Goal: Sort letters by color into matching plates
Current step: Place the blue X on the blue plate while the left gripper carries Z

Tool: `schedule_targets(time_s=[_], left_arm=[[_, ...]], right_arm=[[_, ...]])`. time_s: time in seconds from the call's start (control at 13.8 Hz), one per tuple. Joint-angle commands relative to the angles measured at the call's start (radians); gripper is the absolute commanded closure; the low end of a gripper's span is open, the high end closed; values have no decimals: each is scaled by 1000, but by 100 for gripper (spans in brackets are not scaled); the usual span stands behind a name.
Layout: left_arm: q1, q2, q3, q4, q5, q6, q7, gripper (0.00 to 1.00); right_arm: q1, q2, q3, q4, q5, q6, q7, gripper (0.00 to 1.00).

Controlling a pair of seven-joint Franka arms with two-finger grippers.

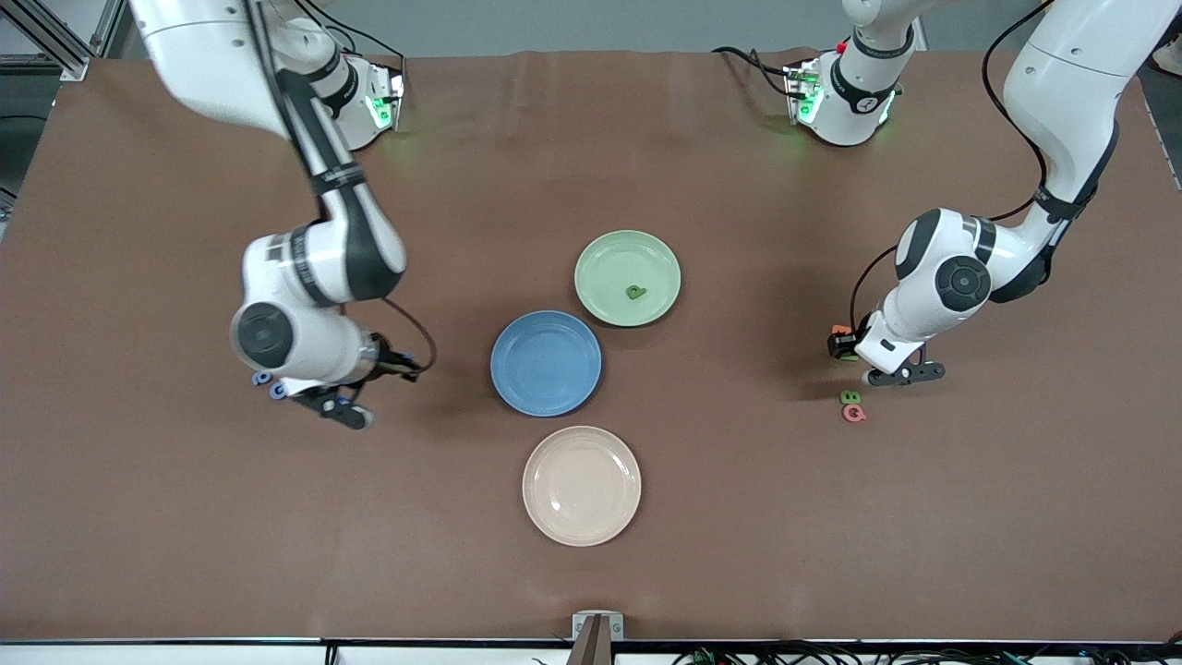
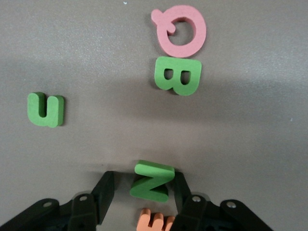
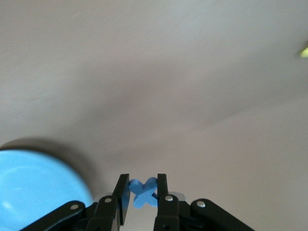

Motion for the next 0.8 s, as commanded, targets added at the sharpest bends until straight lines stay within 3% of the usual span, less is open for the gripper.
schedule_targets(time_s=[0.0,0.29,0.72], left_arm=[[14,11,-10,-5,18,31,-10,96],[9,-37,-18,-4,18,21,-11,99],[8,-71,-195,6,17,-70,-242,99]], right_arm=[[121,11,-14,-11,18,70,160,87],[238,57,-14,-11,20,168,324,87],[303,153,-13,-7,41,325,366,87]])
